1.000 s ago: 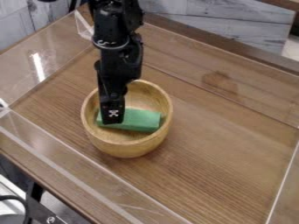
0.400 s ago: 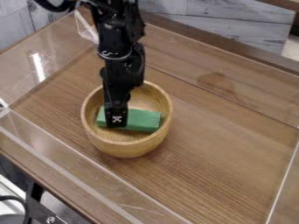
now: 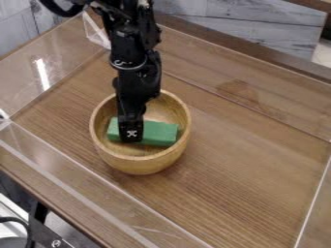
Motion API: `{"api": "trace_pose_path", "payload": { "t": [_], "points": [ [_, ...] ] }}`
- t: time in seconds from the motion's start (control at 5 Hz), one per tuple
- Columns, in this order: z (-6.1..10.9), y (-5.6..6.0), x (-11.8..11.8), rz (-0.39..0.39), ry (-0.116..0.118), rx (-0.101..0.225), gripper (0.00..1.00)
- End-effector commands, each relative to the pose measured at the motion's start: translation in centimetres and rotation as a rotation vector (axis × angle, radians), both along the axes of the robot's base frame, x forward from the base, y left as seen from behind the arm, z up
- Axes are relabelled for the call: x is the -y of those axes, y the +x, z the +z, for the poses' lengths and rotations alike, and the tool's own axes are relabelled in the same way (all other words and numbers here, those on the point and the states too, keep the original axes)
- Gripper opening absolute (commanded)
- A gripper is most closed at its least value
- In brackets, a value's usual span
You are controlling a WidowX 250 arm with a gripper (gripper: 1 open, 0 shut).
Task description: Remove the green block from inside the brown bowl and put it on the table
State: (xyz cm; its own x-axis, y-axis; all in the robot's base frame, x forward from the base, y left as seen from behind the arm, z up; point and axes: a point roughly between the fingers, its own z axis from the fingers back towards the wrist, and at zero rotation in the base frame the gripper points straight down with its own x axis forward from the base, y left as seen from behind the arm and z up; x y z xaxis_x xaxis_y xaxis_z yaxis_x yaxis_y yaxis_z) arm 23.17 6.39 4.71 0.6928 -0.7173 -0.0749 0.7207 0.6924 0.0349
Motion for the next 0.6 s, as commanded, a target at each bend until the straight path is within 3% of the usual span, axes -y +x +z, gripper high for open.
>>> {"api": "trace_pose_path", "payload": {
  "t": [0.0,0.2,0.4],
  "points": [
    [0.47,0.67,-0.43,0.017,0.002,0.036,1.0],
    [0.2,0.71,-0.41,0.022,-0.007,0.035,0.0],
    [0.29,0.49,-0.2,0.034,-0.022,0.024,0.0]
  ]
}}
